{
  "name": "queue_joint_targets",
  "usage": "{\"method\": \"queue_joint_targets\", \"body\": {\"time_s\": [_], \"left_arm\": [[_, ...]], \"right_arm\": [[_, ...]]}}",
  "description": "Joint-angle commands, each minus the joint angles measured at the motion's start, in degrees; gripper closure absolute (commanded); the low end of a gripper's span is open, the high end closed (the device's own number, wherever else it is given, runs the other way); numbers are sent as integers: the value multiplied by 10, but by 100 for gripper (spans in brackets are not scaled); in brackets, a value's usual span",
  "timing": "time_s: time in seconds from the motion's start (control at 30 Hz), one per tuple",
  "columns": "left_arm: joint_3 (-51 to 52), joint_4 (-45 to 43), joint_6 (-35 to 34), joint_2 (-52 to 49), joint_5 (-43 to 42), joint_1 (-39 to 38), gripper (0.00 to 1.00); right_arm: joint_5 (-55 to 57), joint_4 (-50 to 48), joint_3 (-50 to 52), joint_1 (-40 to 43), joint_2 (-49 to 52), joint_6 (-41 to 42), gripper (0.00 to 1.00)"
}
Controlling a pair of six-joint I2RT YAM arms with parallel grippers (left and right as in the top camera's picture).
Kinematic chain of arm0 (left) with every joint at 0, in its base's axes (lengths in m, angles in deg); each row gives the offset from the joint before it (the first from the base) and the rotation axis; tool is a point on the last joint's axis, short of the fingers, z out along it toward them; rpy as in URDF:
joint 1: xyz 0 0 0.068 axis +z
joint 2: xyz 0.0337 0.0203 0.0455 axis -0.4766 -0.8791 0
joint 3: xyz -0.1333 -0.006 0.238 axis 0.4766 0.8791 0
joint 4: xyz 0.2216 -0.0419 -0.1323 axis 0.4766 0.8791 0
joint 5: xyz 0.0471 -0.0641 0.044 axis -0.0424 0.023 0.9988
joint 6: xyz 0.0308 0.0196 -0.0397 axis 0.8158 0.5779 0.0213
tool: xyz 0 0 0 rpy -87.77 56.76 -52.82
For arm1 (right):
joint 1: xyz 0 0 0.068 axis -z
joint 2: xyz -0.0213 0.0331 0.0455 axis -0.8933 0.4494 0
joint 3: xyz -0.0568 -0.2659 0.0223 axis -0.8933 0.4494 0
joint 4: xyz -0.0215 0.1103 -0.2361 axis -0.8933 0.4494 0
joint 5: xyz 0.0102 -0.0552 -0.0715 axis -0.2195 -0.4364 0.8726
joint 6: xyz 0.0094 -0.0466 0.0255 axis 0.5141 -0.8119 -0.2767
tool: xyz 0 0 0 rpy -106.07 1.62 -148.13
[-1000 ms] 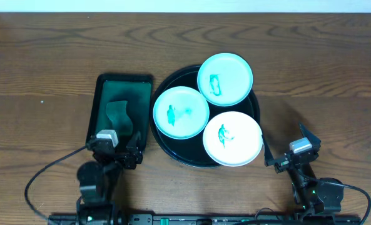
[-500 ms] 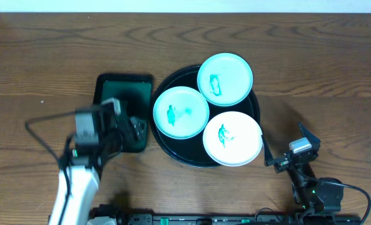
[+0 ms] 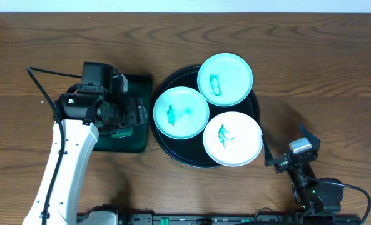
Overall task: Clean dirty plates on tray and stack at the side
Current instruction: 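Move the left gripper over the green sponge in the basin, then reach the right gripper to the top plate and grip its rim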
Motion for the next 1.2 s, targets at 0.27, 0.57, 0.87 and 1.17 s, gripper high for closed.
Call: {"method": "queue_joint_targets", "body": {"time_s": [0.27,0.57,0.87,1.17], "left_arm": [[-9,4,12,1,16,-3,19],[-9,5,12,1,15,-3,19],[-9,5,12,1,15,-3,20],[-9,5,12,1,15,-3,19]], "right_arm": [[-57,-6,1,-7,-2,68,1],[-240,-25,-10,-7,-2,443,1],[-268,88,-173,-7,125,337,1],[-226,414,-504,-25,513,80,1]]}}
